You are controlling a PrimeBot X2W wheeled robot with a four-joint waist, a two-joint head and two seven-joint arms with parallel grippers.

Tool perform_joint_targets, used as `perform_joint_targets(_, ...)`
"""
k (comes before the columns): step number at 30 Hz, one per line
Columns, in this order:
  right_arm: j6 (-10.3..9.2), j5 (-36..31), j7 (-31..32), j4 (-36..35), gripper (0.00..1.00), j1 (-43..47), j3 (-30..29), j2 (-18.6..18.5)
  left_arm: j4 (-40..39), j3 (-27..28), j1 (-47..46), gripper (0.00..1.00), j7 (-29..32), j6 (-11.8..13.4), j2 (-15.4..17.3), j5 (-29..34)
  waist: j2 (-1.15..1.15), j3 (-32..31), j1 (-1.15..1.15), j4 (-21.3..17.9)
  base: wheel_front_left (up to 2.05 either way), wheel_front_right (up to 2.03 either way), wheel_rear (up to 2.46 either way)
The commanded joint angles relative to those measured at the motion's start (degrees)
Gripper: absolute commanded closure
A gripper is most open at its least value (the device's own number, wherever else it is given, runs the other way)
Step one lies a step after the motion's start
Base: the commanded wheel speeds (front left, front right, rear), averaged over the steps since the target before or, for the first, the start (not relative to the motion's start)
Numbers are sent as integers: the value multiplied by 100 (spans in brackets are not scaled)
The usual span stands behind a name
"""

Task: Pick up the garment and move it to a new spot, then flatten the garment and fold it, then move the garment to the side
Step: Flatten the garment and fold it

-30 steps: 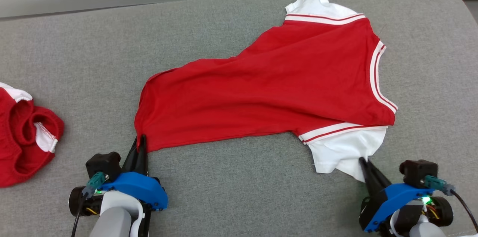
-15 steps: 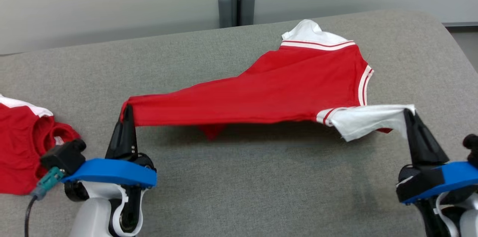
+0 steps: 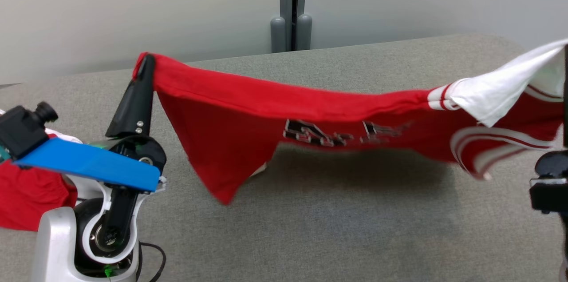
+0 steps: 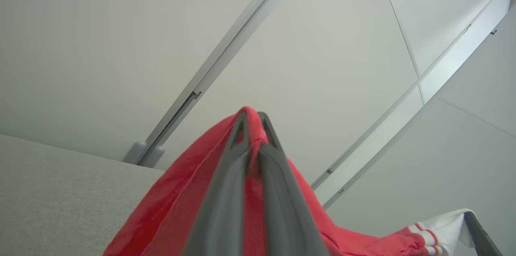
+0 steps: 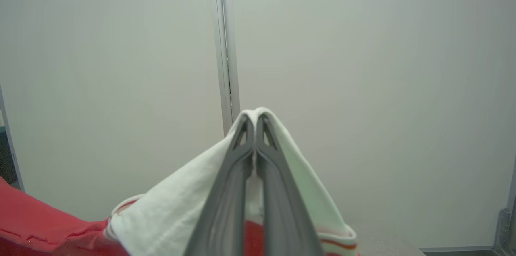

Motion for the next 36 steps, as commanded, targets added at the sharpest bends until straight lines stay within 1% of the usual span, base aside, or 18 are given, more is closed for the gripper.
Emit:
perform_joint_targets(1, 1, -23, 24, -73, 100, -142, 7, -10, -98, -46, -90, 100, 86, 30, 23, -49, 0, 0, 0, 4, 0, 0, 0)
perform_joint_targets(2, 1, -9, 72, -146, 100, -235, 9, -10, -222, -78, -119, 100, 216, 68, 34, -105, 0, 2, 0, 10, 0, 0, 0)
perform_joint_targets(5, 1, -257, 289, -369, 100, -573, 72, -18, -535, -202, -228, 100, 653, 232, 117, -257, 0, 57, 0, 42, 0, 0, 0)
perform_joint_targets(8, 1, -395, 567, -335, 100, -964, 157, -200, -715, -250, -399, 100, 997, 366, 269, -280, 0, 185, 0, 65, 0, 0, 0)
perform_joint_targets(10, 1, -299, 695, -129, 100, -1279, 205, -328, -724, -280, -567, 100, 1130, 430, 334, -228, 0, 300, 0, 78, 0, 0, 0)
perform_joint_targets(12, 1, -59, 700, 150, 100, -1640, 198, -362, -654, -321, -816, 100, 1190, 408, 542, 39, 0, 459, 0, 105, 0, 0, 0)
perform_joint_targets(14, 1, 102, 742, 501, 100, -1980, 250, -531, -471, -321, -1101, 100, 1156, 467, 477, 62, 0, 666, 0, 138, 0, 0, 0)
perform_joint_targets(16, 1, 227, 723, 898, 100, -2415, 287, -692, -248, -312, -1496, 100, 1118, 462, 565, 241, 0, 907, 0, 137, 0, 0, 0)
perform_joint_targets(17, 1, 262, 659, 1105, 100, -2686, 307, -753, -88, -313, -1700, 100, 1108, 470, 545, 267, 0, 1026, 0, 138, 0, 0, 0)
perform_joint_targets(19, 1, 344, 423, 1487, 100, -3334, 314, -820, 215, -306, -2239, 100, 1030, 500, 576, 458, 0, 1319, 0, 146, 0, 0, 0)
perform_joint_targets(21, 1, 317, 168, 1972, 100, -3965, 390, -906, 583, -316, -2809, 100, 942, 533, 545, 597, 0, 1645, 0, 127, 0, 0, 0)
perform_joint_targets(22, 1, 261, 45, 2232, 100, -4315, 470, -959, 796, -318, -3124, 100, 906, 537, 581, 709, 0, 1818, 0, 108, 0, 0, 0)
perform_joint_targets(24, 1, 172, -236, 2765, 100, -4983, 625, -976, 1205, -355, -3702, 100, 754, 473, 640, 902, 0, 2086, 0, 84, 0, 0, 0)
perform_joint_targets(28, 0, -7, -892, 3646, 100, -6137, 885, -988, 1969, -295, -4757, 100, 325, 372, 641, 1152, 0, 2426, 0, 4, 0, 0, 0)
perform_joint_targets(31, 1, -123, -1422, 4171, 100, -6765, 1043, -967, 2415, -243, -5291, 100, -99, 280, 623, 1298, 0, 2534, 0, -40, 0, 0, 0)
perform_joint_targets(33, 1, -211, -1794, 4421, 100, -7117, 1094, -993, 2678, -234, -5612, 100, -380, 172, 634, 1390, 0, 2564, 0, -53, 0, 0, 0)
perform_joint_targets(36, 1, -234, -2197, 4726, 100, -7230, 1234, -1018, 2995, -327, -5810, 100, -725, -43, 661, 1515, 0, 2582, 0, -72, 0, 0, 0)
